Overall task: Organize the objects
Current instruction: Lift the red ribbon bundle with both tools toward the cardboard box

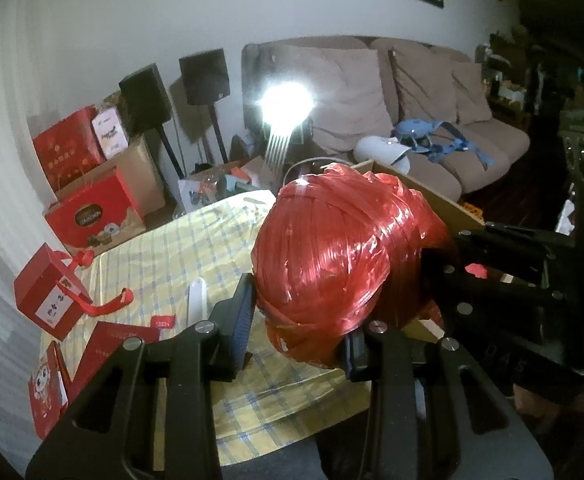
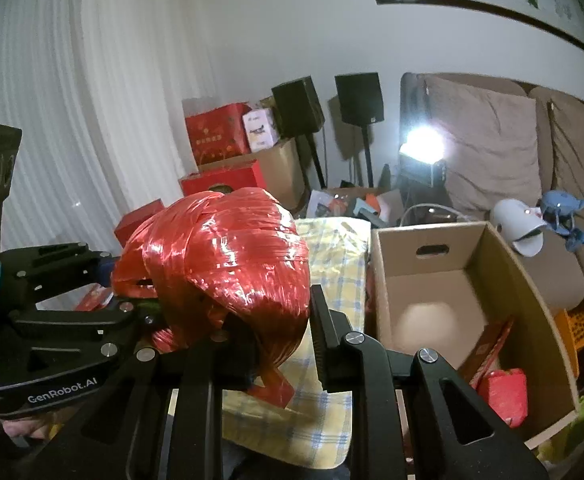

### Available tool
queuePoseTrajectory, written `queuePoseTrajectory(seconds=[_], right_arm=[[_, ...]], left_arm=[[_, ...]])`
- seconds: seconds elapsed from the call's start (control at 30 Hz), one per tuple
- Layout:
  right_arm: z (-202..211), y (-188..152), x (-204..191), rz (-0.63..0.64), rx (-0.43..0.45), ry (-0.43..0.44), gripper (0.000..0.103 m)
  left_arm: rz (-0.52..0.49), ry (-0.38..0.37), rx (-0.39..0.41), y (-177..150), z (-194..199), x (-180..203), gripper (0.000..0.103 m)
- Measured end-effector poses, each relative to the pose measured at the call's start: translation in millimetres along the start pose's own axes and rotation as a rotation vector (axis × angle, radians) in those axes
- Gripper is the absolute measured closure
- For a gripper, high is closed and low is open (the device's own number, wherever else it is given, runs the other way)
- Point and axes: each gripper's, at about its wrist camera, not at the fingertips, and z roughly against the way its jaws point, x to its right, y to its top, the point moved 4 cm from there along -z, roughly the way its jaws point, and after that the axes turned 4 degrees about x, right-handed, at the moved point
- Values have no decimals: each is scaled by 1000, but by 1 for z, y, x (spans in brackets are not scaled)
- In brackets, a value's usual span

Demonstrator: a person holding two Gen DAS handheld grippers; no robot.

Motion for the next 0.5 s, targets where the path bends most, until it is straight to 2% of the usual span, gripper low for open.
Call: queuePoseTrajectory(seconds=[0.5], right_arm=[[21,14,20,4,58,-5,81]], left_arm=[[-35,-29,63,19,7,22,69]])
